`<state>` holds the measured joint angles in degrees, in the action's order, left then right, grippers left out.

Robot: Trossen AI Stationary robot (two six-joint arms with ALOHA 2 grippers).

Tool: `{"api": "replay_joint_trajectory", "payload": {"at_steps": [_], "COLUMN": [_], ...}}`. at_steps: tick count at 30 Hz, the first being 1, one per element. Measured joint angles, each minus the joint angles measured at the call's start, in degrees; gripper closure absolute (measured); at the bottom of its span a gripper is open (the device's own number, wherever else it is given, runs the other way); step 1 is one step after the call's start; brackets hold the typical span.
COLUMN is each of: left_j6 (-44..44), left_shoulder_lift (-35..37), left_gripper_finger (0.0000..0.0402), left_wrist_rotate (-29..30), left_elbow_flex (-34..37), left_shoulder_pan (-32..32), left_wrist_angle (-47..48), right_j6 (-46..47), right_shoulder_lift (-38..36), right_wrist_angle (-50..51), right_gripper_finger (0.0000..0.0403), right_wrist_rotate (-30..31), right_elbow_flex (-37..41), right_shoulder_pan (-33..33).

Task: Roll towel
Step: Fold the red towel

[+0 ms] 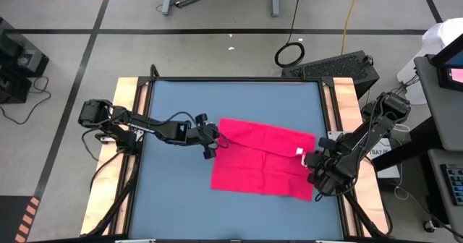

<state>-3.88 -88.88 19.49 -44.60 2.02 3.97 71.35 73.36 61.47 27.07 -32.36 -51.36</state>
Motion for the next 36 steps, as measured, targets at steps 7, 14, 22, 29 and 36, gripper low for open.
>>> {"api": "replay_joint_trajectory", "payload": {"at_steps": [7,14,22,29,36], "left_j6": [-0.3,-1.4,-1.9,-3.3,1.0], "left_shoulder_lift": [2.3,9.8,17.2,19.8,19.7], "left_gripper_finger": [0.0402,0.0402,0.0402,0.0402,0.0402], "left_wrist_rotate": [3.9,12.2,20.8,26.9,29.0], "left_elbow_flex": [-0.6,-0.8,-0.9,-0.8,-0.8], "left_shoulder_pan": [2.0,3.5,2.3,-1.5,-9.2], "left_wrist_angle": [2.1,11.2,20.2,27.2,28.1], "right_j6": [1.6,1.4,-11.5,-36.5,-68.5], "right_shoulder_lift": [0.0,-0.1,-0.1,-0.1,-0.1], "right_wrist_angle": [2.3,9.0,3.3,-5.3,-24.3], "right_gripper_finger": [0.0400,0.0401,0.0402,0.0402,0.0403], "right_wrist_rotate": [0.9,11.1,22.8,28.7,24.0], "right_elbow_flex": [-1.8,-6.9,-8.7,-14.8,-16.8], "right_shoulder_pan": [2.8,9.4,23.5,37.6,53.6]}}
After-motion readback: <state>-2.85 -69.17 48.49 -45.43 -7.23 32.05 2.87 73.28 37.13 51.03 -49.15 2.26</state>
